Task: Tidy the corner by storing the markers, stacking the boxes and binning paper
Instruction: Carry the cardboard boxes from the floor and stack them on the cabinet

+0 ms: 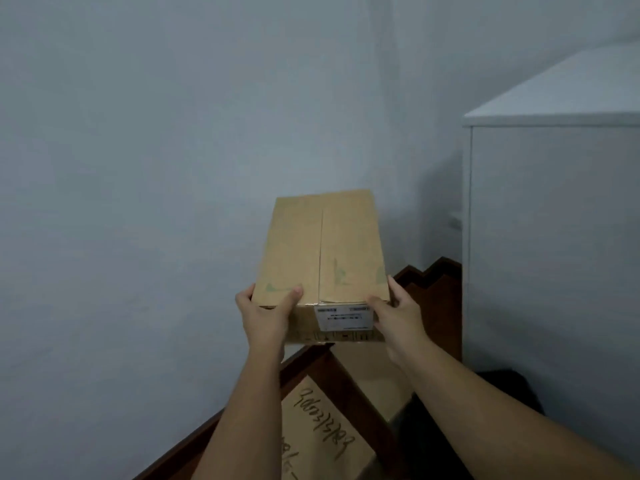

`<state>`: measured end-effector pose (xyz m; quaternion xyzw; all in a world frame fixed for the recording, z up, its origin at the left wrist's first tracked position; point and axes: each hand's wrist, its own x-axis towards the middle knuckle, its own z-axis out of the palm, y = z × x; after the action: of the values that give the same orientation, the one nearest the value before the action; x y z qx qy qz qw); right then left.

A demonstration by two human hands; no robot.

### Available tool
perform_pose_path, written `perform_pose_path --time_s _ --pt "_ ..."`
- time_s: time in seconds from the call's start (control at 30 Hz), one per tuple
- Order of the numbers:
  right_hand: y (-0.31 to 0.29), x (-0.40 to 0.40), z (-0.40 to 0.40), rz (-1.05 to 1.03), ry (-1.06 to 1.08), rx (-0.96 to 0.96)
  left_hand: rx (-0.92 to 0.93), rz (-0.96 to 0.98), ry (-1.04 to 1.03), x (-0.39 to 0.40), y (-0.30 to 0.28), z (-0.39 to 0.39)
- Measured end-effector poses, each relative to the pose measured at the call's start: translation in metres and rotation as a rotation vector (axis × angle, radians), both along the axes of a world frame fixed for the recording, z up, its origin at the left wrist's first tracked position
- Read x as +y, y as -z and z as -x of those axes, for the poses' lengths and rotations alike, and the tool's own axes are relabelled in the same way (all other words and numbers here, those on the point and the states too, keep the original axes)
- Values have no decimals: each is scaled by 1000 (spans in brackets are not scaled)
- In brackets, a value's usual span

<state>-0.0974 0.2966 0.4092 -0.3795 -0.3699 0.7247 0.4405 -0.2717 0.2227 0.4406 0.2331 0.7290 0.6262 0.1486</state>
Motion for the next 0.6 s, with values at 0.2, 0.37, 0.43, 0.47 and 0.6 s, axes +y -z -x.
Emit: perform_pose_path --time_s 0.2,0.37,0.43,0.47,0.6 --pt "-113 0 -49 -267 50 169 103 -377 51 -1 -112 -48" --pt "-207 -17 -105 -549 203 212 139 -586 167 3 -199 -98" --pt "-235 -23 -129 -618 244 189 140 -643 227 9 -228 -116" --pt "-248 -26 -144 -660 283 172 138 -671 266 12 -243 -129" --pt "-292 -35 -208 -766 479 39 138 -732 433 30 -290 -186"
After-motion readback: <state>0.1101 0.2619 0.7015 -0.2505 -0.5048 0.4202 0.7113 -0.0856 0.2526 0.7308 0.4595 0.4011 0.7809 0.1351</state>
